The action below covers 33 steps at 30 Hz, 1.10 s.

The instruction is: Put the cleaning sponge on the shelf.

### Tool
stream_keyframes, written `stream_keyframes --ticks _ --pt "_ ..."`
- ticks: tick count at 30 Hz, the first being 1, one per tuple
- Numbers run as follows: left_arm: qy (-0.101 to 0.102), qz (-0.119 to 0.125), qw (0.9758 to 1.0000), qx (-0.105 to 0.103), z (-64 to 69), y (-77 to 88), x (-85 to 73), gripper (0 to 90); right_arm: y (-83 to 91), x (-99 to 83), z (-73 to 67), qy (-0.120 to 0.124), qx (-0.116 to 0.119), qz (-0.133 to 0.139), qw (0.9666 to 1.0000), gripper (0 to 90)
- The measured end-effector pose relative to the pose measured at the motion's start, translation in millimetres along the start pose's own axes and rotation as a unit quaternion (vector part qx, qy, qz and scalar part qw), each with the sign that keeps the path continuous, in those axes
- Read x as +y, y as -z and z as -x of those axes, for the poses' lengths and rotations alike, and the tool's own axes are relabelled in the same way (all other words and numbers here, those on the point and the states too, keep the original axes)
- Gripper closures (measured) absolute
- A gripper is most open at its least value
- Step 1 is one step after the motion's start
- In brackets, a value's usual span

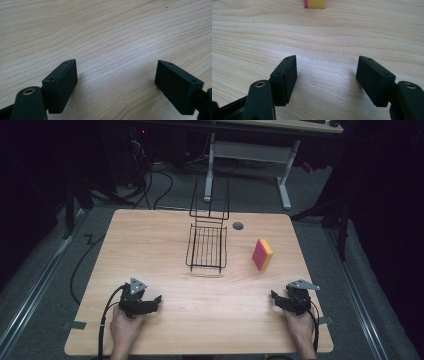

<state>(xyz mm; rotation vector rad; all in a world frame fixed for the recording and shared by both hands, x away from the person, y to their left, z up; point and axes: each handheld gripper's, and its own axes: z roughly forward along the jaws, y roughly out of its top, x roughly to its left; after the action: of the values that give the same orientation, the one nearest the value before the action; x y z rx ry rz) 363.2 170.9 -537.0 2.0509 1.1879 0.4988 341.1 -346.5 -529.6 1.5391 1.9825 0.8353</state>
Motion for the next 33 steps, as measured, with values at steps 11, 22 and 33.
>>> stream_keyframes --ticks 11,22,33 --pt "0.000 0.000 1.0000 0.000 -0.1 0.0 0.0 18.9 2.4 -0.1 -2.5 0.006 0.002 0.003 1.0000 35.8" --pt "0.001 0.000 1.0000 -0.001 -0.2 0.1 0.0 18.9 11.2 -1.0 -6.0 -0.005 0.024 0.019 0.9995 35.5" --pt "0.001 0.000 1.0000 -0.001 -0.2 0.0 0.0 18.9 26.5 2.5 -13.3 -0.006 0.043 0.040 0.9983 35.3"
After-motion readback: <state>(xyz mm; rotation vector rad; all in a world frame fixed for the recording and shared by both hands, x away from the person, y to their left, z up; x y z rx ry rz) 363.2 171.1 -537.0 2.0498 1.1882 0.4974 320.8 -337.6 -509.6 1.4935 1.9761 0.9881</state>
